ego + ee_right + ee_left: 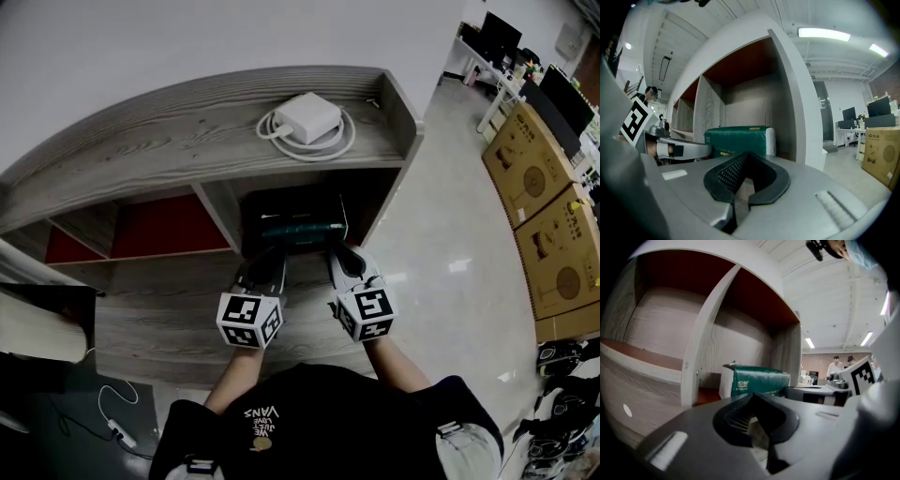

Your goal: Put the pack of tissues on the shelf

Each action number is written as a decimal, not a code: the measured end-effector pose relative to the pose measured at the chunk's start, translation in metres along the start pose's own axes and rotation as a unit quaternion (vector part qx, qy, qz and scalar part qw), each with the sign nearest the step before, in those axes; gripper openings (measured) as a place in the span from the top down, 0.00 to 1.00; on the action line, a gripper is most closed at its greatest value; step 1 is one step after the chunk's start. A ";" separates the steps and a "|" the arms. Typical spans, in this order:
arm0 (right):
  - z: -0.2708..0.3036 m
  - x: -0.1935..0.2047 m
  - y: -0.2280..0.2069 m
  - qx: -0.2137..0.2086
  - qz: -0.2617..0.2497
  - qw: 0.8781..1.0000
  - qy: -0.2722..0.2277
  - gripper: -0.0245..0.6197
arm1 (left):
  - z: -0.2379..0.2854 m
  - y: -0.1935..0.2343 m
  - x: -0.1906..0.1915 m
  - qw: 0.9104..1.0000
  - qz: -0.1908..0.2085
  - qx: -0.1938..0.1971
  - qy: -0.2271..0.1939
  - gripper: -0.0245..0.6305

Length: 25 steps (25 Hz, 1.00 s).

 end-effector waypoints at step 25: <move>-0.006 -0.005 0.004 0.008 0.000 1.000 0.002 0.96 | -0.001 -0.005 -0.011 1.000 0.002 0.016 -0.002 0.88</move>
Point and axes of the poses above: the fingertips, and each gripper's own axes: z forward along the fingers, y to its left, x out of its underside, the point moved 6 cm from there along -z, backward along the fingers, and after that the axes turned 1 degree about x, right-handed, at the moved point
